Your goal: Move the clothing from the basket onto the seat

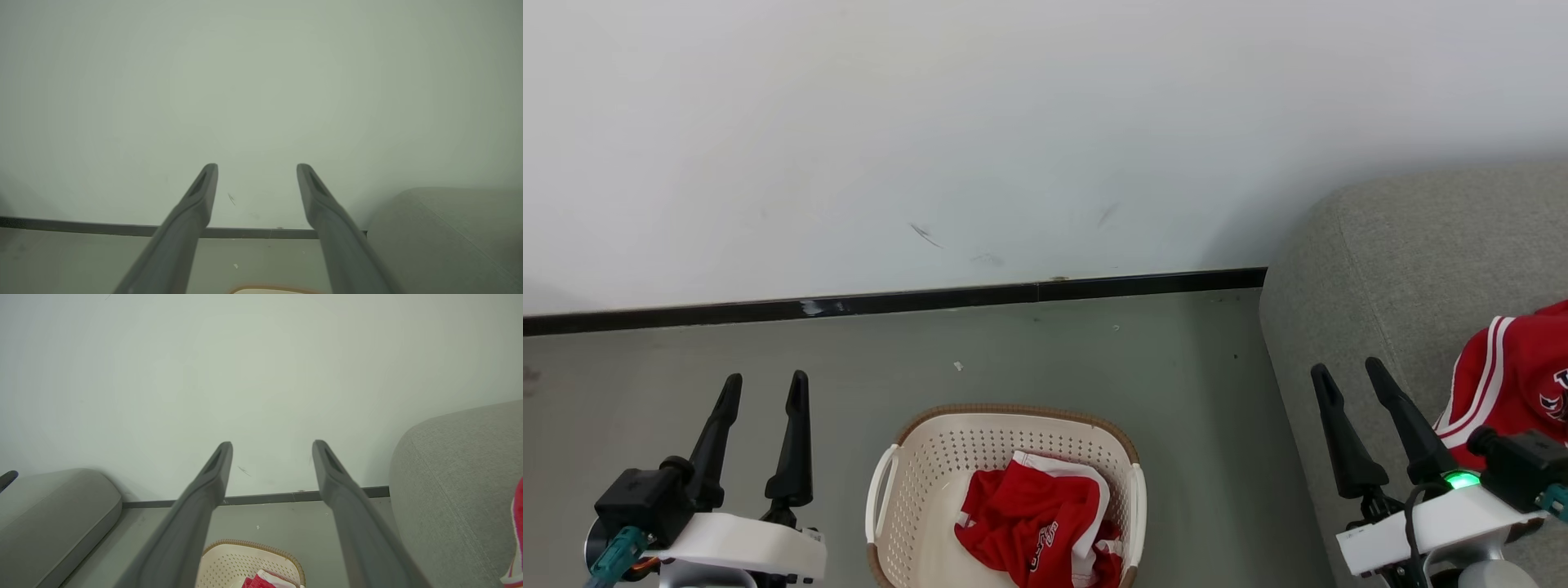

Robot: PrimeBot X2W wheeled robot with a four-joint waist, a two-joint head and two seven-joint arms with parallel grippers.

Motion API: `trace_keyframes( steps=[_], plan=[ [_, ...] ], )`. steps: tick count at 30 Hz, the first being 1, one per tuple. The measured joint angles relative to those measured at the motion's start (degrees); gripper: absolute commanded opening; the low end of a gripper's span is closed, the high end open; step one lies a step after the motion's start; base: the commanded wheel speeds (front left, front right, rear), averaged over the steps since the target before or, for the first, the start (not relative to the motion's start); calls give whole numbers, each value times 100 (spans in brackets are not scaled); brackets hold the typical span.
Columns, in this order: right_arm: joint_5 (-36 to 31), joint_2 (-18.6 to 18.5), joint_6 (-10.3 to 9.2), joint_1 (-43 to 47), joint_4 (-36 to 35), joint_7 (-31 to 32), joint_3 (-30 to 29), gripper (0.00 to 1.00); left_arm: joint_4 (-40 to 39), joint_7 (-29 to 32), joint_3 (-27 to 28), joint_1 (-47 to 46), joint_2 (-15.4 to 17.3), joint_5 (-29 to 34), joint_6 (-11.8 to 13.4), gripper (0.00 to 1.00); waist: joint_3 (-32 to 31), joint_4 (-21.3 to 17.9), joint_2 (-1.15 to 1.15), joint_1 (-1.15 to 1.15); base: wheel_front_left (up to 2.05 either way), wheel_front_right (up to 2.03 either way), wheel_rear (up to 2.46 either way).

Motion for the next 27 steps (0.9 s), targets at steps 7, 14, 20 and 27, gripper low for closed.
trace_keyframes(
  steps=[7, 14, 20, 27],
  plan=[
    [-16, 14, 0, 0, -67, 0, -18, 100, 4, -10, 74, 1, -82, 99, -130, 100, 70, -34, 0, 0, 0, 0, 0],
    [-60, 20, 0, -7, -130, 0, -29, 100, 37, -10, 140, -1, -115, 253, -301, 100, 166, -62, 0, 0, 0, 0, 0],
    [-68, 21, 0, -13, -157, 0, -32, 100, 70, -10, 155, -11, -144, 309, -402, 100, 267, -83, 0, 0, 0, 0, 0],
    [-122, 38, 0, -54, -225, 0, -13, 100, 198, -10, 144, -97, -146, 406, -524, 100, 451, -148, 0, 0, 0, 0, 0]
  ],
)
